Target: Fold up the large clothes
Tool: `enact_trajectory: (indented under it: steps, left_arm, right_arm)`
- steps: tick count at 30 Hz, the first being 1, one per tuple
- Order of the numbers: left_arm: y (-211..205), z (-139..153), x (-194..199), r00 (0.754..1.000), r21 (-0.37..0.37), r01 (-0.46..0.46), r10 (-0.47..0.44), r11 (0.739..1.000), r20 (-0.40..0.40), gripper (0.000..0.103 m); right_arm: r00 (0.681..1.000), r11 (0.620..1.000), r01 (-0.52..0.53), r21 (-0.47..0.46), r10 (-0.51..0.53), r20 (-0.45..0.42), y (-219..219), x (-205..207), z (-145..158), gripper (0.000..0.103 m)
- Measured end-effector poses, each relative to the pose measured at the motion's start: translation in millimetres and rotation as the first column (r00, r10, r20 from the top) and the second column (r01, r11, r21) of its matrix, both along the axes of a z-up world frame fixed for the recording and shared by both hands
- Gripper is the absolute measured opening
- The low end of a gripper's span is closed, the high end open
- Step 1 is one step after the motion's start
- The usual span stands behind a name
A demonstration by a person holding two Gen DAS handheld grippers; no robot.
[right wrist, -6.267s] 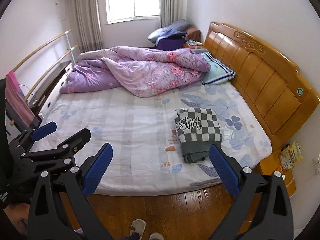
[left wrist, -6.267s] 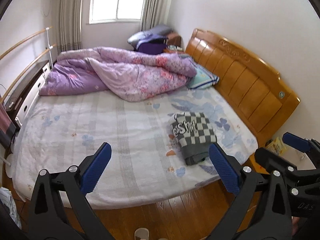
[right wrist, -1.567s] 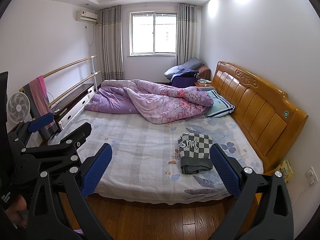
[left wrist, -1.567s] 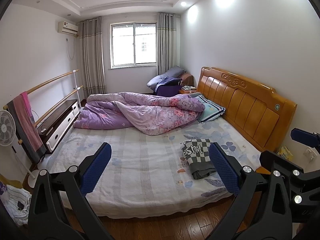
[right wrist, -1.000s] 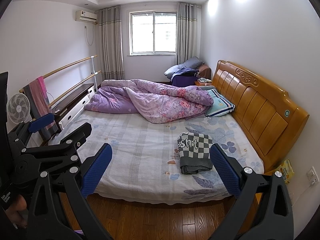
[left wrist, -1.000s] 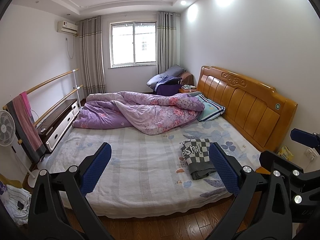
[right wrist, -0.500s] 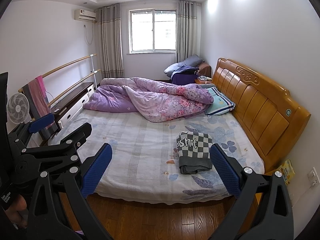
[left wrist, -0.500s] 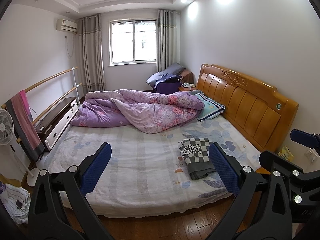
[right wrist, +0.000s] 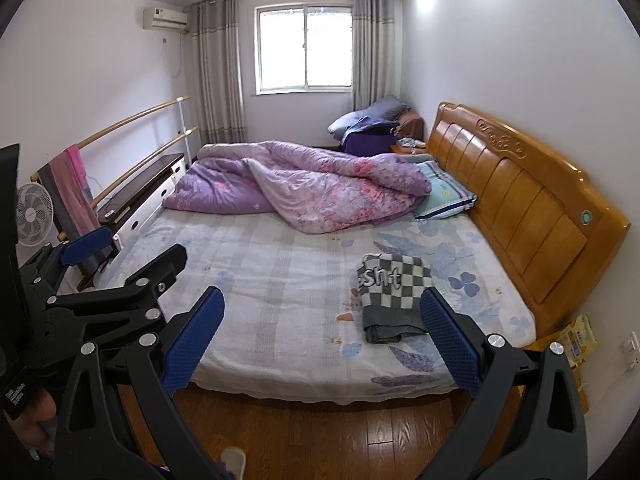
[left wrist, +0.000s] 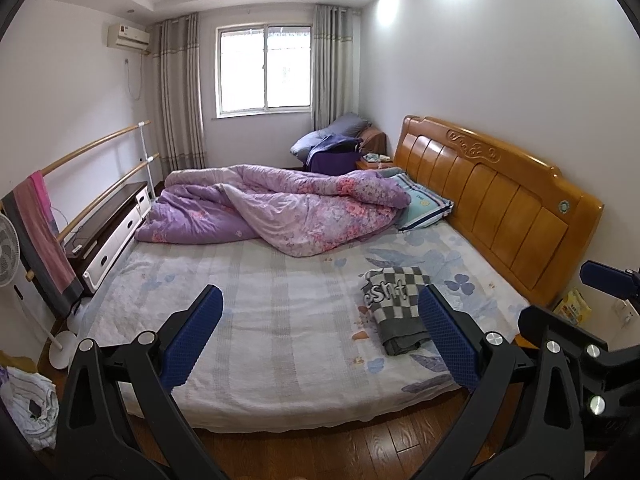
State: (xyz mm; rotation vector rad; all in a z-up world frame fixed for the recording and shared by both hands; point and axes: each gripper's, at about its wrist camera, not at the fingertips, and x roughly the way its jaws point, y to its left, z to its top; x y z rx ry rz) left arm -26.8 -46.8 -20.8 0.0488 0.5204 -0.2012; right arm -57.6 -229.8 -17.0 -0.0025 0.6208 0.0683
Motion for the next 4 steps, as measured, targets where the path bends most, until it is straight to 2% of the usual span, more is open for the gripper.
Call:
enact_trajectory:
  steps: [4]
  left_arm:
    - [29.7, -18.8, 36.8, 0.999, 0.006, -0.034, 0.035, 0.999, -0.036, 0.098]
  right_arm:
    - [0.999, 1.000, -0.018, -0.016, 0.017, -0.050, 32.9, 32.8, -14.4, 0.095]
